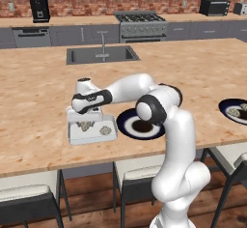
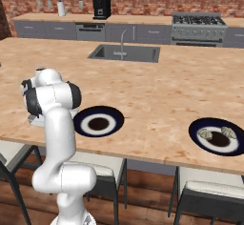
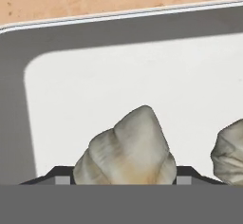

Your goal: Place two dumplings into each of the tupperware containers and then place the containers in the fridge.

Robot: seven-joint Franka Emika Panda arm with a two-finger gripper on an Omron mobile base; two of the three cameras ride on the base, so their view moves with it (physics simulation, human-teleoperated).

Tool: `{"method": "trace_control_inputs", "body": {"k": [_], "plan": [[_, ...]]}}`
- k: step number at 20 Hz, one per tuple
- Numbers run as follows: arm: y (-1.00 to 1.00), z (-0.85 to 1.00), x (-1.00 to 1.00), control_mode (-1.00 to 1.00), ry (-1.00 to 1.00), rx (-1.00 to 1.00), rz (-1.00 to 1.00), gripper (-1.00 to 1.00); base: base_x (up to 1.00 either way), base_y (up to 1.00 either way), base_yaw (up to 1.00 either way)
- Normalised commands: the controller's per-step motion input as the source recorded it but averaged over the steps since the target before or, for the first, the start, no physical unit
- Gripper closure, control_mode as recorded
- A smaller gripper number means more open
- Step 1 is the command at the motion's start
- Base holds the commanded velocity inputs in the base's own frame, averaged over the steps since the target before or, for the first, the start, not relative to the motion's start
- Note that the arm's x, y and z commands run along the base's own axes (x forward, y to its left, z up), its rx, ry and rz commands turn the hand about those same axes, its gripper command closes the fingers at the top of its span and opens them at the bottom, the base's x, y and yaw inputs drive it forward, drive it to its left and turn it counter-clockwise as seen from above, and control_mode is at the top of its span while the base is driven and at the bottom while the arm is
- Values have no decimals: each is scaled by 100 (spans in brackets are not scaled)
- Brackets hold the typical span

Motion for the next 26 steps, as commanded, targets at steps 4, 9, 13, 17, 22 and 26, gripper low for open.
{"method": "trace_control_inputs", "body": {"k": [4,9,13,17,22,26], "plan": [[0,-22,0,-100,0,0,0,100,0,0,0],[0,-15,0,-100,0,0,0,-100,0,0,0],[0,0,0,-100,0,0,0,-100,0,0,0],[0,0,0,-100,0,0,0,-100,0,0,0],[-2,11,-3,-100,0,0,0,-100,0,0,0],[-48,39,-42,-100,0,0,-10,-100,0,0,0]]}}
